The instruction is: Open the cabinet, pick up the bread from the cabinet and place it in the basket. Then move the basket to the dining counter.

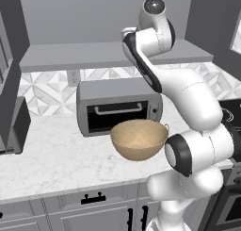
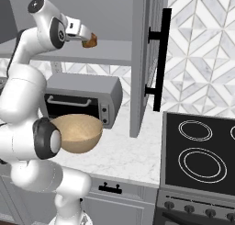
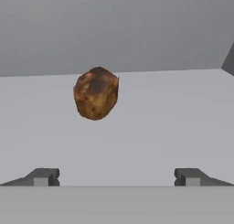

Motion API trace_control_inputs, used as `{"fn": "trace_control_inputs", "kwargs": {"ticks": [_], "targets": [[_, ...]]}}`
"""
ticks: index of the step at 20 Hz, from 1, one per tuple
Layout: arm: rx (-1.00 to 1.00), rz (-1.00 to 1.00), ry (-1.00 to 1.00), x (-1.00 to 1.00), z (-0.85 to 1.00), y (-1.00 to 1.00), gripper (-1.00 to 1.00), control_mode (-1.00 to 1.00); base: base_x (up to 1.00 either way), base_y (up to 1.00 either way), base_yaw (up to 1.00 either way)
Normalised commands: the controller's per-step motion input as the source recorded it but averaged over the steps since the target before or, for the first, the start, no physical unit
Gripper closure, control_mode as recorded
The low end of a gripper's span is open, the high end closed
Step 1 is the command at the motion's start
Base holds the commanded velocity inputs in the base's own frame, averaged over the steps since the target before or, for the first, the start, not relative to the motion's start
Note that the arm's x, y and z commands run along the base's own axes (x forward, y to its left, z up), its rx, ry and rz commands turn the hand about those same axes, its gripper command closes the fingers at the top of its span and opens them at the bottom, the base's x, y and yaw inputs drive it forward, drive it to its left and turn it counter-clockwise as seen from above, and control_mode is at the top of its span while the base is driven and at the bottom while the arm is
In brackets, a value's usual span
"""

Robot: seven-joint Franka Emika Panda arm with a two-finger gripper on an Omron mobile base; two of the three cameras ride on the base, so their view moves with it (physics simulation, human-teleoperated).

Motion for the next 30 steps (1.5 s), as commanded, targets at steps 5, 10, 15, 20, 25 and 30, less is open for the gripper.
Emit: {"fn": "trace_control_inputs", "kwargs": {"ticks": [5, 10, 15, 20, 25, 30], "targets": [[0.0, 0.0, 0.0, 0.48, 0.0, 0.01, -1.0, -1.0, 0.0, 0.0, 0.0], [0.0, 0.0, 0.0, 0.49, 0.0, 0.15, -1.0, -1.0, 0.0, 0.0, 0.0], [0.0, 0.0, 0.0, 0.38, 0.0, 0.22, -1.0, -1.0, 0.0, 0.0, 0.0], [0.0, -0.01, 0.0, 0.34, 0.0, 0.01, -1.0, -1.0, 0.0, 0.0, 0.0], [0.0, 0.0, 0.0, 0.24, 0.0, -0.02, -1.0, -1.0, 0.0, 0.0, 0.0], [0.0, -0.01, 0.01, 0.18, -0.11, 0.0, -1.0, -1.0, 0.0, 0.0, 0.0]]}}
